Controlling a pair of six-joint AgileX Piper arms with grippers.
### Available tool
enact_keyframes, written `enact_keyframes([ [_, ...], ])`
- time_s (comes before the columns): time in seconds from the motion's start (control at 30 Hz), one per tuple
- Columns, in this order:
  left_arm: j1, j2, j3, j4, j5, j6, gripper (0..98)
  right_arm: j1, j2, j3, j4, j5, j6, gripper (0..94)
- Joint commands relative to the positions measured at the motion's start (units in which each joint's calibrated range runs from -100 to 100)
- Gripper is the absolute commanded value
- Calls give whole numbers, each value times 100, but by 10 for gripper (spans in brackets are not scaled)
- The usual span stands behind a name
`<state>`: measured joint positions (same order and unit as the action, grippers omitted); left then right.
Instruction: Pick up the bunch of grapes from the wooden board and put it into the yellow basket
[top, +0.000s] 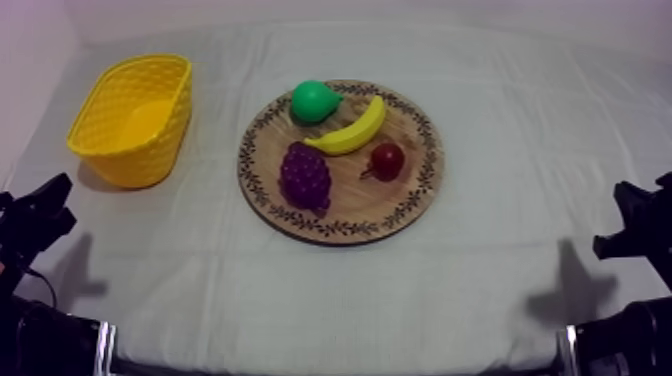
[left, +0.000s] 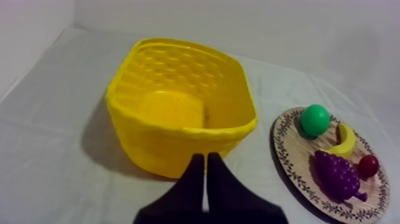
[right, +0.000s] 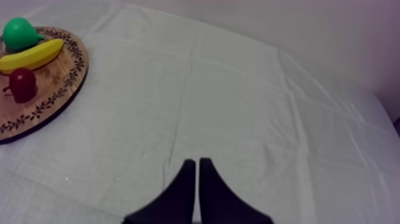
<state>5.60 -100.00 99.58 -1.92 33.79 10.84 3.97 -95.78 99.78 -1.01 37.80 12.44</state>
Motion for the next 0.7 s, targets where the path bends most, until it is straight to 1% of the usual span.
enact_keyframes([
  [0.0,1,0,-2,-1,0,2,0,1,2,-1,1,2,-3,3],
  [0.53,-1,0,-2,-1,0,28,0,1,2,-1,1,2,-2,3],
  [0.57,-14,0,-2,-6,0,3,0,1,2,-1,1,2,-1,3],
  [0.67,-53,0,-8,-32,0,-243,0,1,2,-1,1,2,-3,3],
])
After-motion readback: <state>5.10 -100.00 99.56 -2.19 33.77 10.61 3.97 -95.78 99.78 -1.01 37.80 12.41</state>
